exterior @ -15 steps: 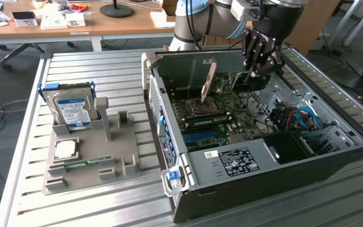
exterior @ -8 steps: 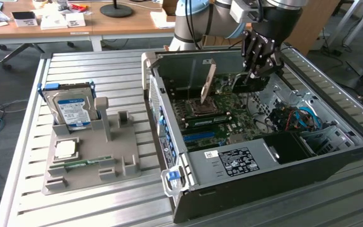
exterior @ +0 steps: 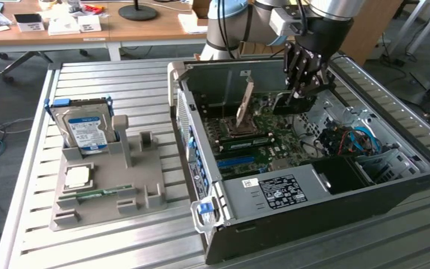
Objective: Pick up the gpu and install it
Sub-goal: 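Insert the gpu into the slot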
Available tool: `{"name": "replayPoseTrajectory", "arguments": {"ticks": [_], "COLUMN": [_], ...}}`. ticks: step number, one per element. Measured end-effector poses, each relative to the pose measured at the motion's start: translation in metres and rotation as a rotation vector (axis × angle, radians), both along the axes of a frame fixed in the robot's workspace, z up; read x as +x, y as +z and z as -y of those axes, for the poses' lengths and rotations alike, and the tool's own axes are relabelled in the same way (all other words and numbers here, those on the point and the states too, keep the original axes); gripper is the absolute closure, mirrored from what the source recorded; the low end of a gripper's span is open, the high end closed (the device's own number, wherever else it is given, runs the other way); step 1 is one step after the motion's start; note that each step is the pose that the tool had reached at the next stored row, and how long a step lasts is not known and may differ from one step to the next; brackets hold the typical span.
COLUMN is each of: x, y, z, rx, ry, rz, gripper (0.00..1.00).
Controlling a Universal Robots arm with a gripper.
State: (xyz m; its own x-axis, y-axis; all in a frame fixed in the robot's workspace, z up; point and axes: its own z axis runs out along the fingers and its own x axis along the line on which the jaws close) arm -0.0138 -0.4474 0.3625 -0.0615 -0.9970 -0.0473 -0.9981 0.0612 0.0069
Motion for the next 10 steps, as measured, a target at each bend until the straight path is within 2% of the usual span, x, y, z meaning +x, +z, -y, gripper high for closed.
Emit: {"name": "replayPoseTrajectory", "arguments": {"ticks": [10], "x": [-0.009], "y": [-0.0134], "z": [0.0049], "rx": [0.0001], "ry": [0.0], "rz": [0.0003], "gripper": [0.73]}}
